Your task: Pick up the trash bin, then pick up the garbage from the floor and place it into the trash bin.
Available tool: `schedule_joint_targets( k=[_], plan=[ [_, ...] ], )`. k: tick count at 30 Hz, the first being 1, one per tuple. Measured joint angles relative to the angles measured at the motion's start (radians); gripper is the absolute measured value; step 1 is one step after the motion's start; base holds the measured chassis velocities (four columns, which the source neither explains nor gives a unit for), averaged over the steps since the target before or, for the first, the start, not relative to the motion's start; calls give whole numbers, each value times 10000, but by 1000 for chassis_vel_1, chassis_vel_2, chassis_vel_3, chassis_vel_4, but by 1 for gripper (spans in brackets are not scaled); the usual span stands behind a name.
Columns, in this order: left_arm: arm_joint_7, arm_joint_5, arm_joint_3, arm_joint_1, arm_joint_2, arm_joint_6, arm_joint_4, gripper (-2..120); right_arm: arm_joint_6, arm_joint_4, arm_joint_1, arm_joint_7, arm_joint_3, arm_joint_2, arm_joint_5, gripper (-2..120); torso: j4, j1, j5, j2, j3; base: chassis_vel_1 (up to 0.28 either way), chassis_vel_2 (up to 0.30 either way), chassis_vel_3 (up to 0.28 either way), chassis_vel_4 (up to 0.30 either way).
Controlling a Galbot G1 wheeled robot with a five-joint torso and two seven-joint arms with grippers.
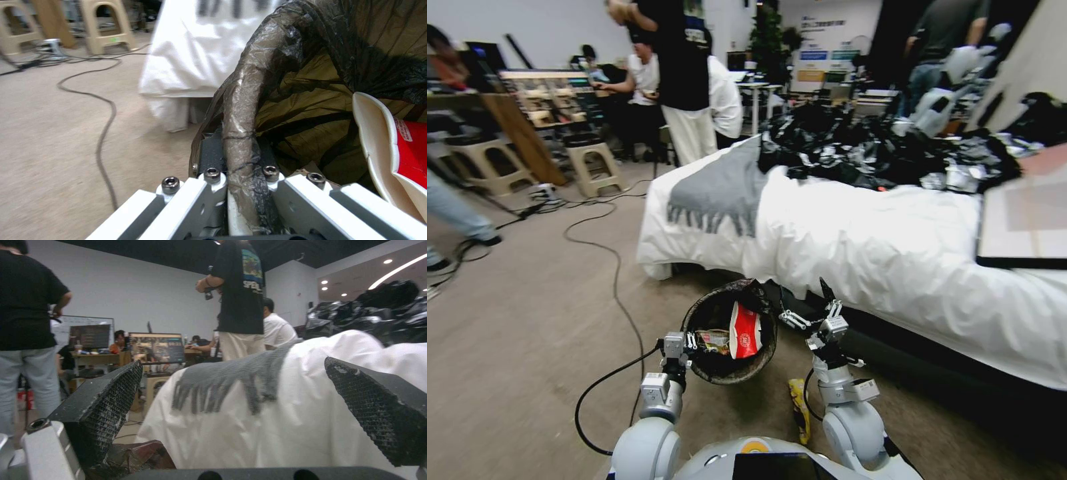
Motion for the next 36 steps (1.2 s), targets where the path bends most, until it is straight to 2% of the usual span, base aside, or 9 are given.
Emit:
schedule_joint_targets(
  k=[5,9,21,31,36],
  plan=[
    [0,-17,-44,-13,5,-27,6,0,-55,53,-42,71,109,3,10,100,-7,0,1,0,0,24,26,20,33],
    [19,-30,-97,-27,7,-45,1,0,-504,260,-224,476,200,-86,-13,100,-8,0,1,0,0,0,0,0,0],
    [31,-111,-289,-114,-15,-51,1,0,-3295,830,-1005,2879,136,-487,-595,100,-5,0,1,0,0,0,0,0,0],
    [43,-112,-207,-160,-26,-49,35,0,-3544,788,-1219,3184,177,-409,-711,100,-5,0,1,0,1,0,0,0,0],
    [43,-112,-205,-186,-23,-42,62,0,-4504,847,-1601,3695,-66,-456,-196,100,-6,1,1,0,1,0,0,0,0]
  ],
)
